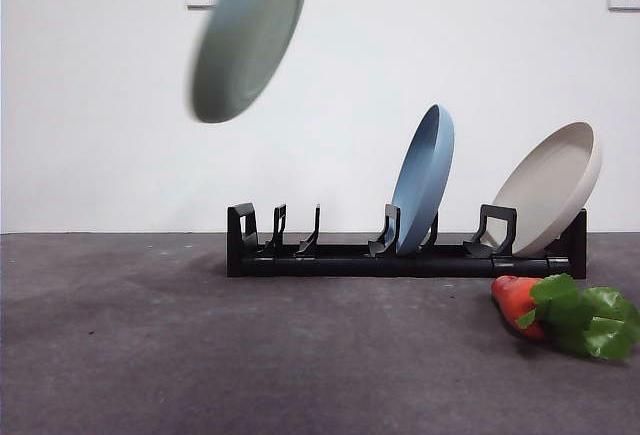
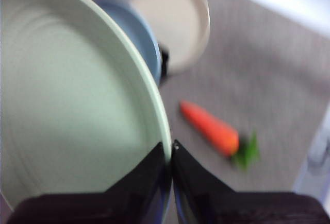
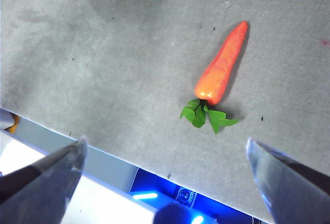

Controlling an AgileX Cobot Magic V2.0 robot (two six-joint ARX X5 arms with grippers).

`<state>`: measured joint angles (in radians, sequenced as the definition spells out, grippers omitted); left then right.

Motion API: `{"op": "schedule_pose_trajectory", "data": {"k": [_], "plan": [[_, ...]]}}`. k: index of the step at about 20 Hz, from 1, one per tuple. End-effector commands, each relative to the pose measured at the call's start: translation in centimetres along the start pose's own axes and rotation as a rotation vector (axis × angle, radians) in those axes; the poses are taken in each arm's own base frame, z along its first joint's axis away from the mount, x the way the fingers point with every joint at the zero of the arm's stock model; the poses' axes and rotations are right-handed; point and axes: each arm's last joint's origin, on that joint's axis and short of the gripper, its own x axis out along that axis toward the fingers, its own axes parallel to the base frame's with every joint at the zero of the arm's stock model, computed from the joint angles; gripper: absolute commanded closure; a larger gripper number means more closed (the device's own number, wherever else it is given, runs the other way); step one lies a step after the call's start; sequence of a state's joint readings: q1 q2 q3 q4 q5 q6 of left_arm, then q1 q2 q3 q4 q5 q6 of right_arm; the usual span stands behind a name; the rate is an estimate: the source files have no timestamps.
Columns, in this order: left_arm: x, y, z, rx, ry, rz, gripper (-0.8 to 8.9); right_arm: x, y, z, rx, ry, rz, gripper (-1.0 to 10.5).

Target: Take the green plate from the plate rack,put the plate on the table,take the carrot from the table,put the carrot in the plate

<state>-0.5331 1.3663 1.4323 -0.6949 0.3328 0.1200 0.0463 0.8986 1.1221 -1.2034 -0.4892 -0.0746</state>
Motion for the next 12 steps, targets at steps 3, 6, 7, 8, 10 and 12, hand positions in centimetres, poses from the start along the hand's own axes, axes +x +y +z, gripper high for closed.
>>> {"op": "schedule_pose_trajectory", "data": {"k": [3, 6, 7, 8, 10, 12], "plan": [[1.2, -4.5, -2.4, 0.247, 0.291, 0.068, 8.19, 0.6, -0.4, 0.6, 0.038, 0.019, -0.02, 3.2], [3.3, -7.2, -3.9, 0.341, 0.341, 0.086, 8.19, 1.0, -0.8, 0.8, 0.047, 0.039, -0.075, 3.2], [4.4, -7.8, -4.8, 0.366, 0.365, 0.098, 8.19, 1.1, -0.9, 0.8, 0.049, 0.043, -0.075, 3.2], [5.5, -8.3, -5.8, 0.387, 0.379, 0.101, 8.19, 1.1, -0.9, 0.8, 0.048, 0.042, -0.076, 3.2], [7.7, -9.1, -8.0, 0.425, 0.395, 0.102, 8.19, 1.1, -0.9, 0.9, 0.049, 0.042, -0.075, 3.2], [9.8, -9.8, -9.9, 0.507, 0.416, 0.146, 8.2, 1.1, -0.9, 0.8, 0.055, 0.042, -0.075, 3.2]]}}
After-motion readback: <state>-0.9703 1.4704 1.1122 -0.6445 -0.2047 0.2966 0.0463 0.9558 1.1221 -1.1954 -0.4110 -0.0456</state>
